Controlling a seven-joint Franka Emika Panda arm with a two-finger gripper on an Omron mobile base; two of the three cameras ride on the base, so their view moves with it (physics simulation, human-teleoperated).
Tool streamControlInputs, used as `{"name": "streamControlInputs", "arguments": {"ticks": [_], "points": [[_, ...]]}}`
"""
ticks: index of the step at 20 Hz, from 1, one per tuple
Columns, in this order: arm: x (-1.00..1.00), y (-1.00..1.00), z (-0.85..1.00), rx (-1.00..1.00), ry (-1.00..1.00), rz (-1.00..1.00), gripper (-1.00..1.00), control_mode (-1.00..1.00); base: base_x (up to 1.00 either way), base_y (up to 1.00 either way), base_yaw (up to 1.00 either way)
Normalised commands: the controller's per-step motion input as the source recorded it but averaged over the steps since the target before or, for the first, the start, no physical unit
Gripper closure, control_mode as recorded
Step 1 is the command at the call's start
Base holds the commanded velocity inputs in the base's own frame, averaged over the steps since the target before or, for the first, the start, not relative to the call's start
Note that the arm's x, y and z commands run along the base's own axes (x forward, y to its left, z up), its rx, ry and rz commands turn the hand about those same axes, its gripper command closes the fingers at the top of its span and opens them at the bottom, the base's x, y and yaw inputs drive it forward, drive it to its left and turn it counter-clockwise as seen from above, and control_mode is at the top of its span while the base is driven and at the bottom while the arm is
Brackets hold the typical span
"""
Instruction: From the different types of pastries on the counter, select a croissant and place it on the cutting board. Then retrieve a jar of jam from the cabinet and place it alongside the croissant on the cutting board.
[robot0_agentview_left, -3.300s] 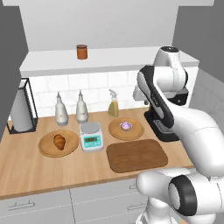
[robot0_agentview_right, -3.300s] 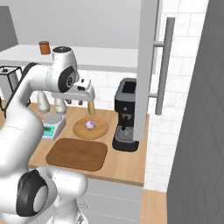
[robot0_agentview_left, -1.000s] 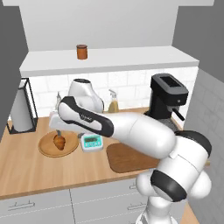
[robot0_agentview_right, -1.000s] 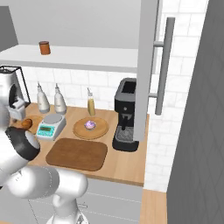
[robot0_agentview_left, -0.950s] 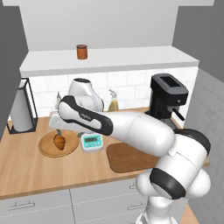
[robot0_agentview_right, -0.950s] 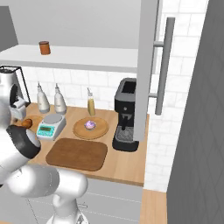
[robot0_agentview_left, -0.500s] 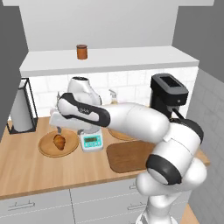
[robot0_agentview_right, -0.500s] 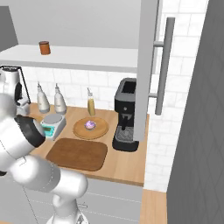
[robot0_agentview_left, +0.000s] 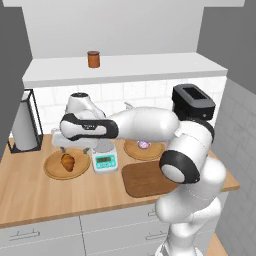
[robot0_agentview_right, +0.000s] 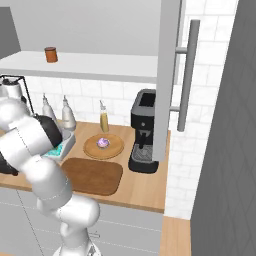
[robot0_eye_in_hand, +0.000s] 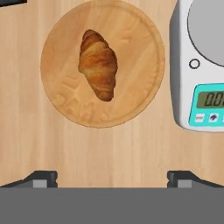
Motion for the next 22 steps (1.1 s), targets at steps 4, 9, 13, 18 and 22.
{"name": "streamControlInputs", "arguments": {"ticks": [4,9,13,18,22], "points": [[0.36,0.34,-0.29,-0.07,0.0,0.01,-1.0,-1.0,0.0,0.0,0.0],[0.34,0.3,-0.13,-0.16,-0.03,0.0,-1.0,-1.0,0.0,0.0,0.0],[0.27,0.13,-0.02,-0.11,-0.02,0.0,-1.0,-1.0,0.0,0.0,0.0],[0.01,0.0,-0.01,0.0,0.0,0.0,-1.0,-1.0,0.0,0.0,0.0],[0.0,0.0,-0.23,0.0,-0.17,0.0,-1.0,-1.0,0.0,0.0,0.0]]}}
